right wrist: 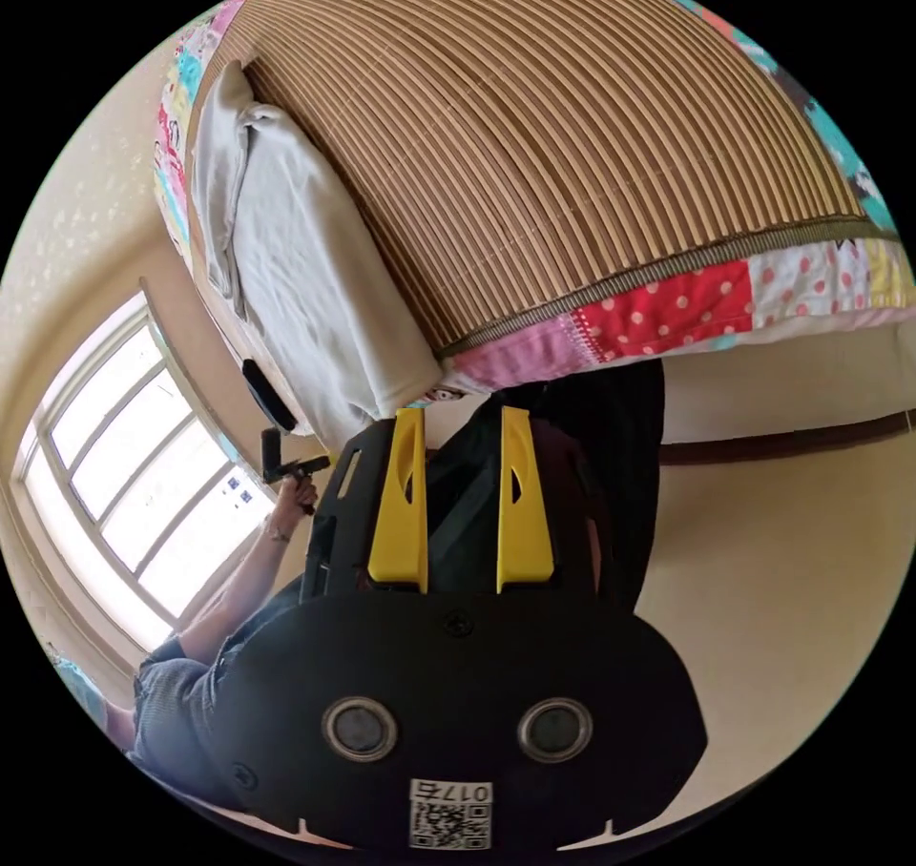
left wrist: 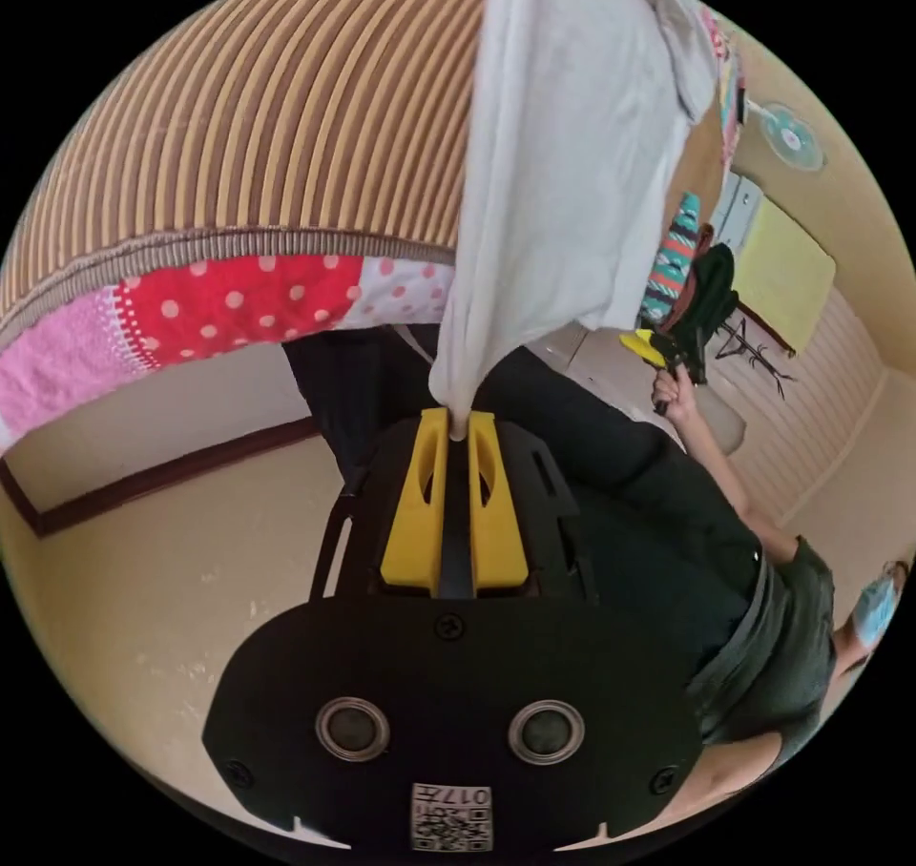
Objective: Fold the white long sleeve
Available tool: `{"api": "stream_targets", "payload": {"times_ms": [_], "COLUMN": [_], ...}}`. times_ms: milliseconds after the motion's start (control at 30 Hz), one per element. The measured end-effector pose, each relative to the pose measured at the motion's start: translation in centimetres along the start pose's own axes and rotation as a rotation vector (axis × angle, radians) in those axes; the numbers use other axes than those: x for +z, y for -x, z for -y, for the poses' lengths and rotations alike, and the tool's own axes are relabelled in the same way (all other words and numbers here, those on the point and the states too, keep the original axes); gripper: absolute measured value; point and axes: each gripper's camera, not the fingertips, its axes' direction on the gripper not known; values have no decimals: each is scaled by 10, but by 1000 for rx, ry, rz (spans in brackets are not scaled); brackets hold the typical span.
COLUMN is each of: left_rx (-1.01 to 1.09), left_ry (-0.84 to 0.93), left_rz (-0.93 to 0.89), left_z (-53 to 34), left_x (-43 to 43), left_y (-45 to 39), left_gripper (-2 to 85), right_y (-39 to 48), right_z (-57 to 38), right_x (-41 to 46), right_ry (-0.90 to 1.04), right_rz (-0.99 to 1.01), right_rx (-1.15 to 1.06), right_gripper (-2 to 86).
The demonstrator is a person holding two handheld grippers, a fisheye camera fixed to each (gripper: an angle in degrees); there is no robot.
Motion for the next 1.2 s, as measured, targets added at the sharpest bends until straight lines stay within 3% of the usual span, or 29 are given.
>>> {"api": "stream_targets", "payload": {"times_ms": [100,233,467,600,733,933,1100,1200], "left_rx": [-96,-319,-379,-293,-48,199,51,-174], "left_ry": [-158,-310,-264,-208,-113,-19,-174,-367], "left_rz": [-69,-104,-159,-191,-530,-744,-1033,-996], "left_z": [-42,-80,-78,-82,-95,-146,-163,-154], "left_x": [-43,-63,-49,-57,-71,-53,16,31], "left_y": [27,70,86,89,90,84,137,172], "left_gripper": [42,42,44,44,42,41,42,42], "right_y": [-9,-15,-14,-24,-24,-61,-123,-147], "right_z": [10,16,17,21,3,-62,-84,-67], "right_x": [5,17,46,48,-1,-101,-98,-88], "right_ry": [-33,-23,76,120,116,36,46,-58], "right_rz": [78,31,-45,-67,152,421,602,647], "right_rx": [21,31,-74,-58,-220,-386,-219,-17], "right_gripper": [119,119,108,48,34,29,28,28]}}
